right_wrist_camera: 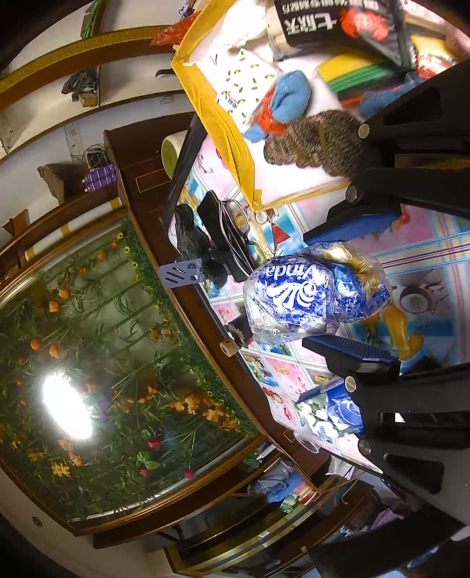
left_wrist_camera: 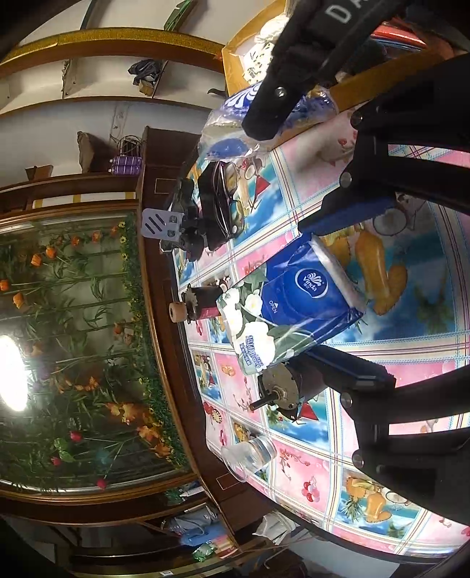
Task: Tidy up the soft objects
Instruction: 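Lift the blue tissue pack and candy bag off the table with both tools, then carry the blue tissue pack and candy bag over the yellow-rimmed box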
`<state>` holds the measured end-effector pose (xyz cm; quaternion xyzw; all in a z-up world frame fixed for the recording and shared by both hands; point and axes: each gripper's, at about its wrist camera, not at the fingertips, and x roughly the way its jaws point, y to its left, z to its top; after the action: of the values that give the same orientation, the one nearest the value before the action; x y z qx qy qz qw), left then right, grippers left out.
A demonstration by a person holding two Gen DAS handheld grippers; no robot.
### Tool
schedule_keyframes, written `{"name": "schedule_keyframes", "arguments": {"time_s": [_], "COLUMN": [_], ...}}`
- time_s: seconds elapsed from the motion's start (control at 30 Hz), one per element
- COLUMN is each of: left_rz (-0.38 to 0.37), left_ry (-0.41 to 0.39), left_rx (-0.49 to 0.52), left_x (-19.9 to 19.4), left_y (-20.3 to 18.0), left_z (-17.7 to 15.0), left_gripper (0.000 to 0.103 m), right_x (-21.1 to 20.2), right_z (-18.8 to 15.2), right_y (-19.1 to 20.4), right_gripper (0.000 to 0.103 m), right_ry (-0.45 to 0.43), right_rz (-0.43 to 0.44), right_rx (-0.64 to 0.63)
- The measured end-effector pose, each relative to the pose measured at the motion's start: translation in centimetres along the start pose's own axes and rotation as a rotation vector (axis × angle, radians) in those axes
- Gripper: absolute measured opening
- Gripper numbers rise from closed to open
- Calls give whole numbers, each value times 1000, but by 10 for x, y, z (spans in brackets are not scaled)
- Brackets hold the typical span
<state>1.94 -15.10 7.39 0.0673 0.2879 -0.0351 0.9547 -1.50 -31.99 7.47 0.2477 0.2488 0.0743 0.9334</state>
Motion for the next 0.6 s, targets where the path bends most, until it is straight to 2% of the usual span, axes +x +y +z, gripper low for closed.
{"name": "schedule_keyframes", "arguments": {"time_s": [0.2,0.33,0.43,0.6], "left_rz": [-4,-27,-65,-183], "left_ry": [-29,-28,1,38], "left_rx": [19,12,-15,-32], "left_x": [-6,-7,-7,-13], "left_y": [-6,-9,-16,-47], "left_z": [-2,-3,-4,-3], "left_gripper": [61,62,62,62], "right_x": [-21,-42,-56,-74], "right_z": [4,12,20,42], "right_y": [-8,-18,-32,-65], "right_gripper": [54,54,55,55], "right_ry": [6,-20,-36,-33], "right_rz": [-2,-4,-5,-13], "right_rx": [9,19,43,86]}}
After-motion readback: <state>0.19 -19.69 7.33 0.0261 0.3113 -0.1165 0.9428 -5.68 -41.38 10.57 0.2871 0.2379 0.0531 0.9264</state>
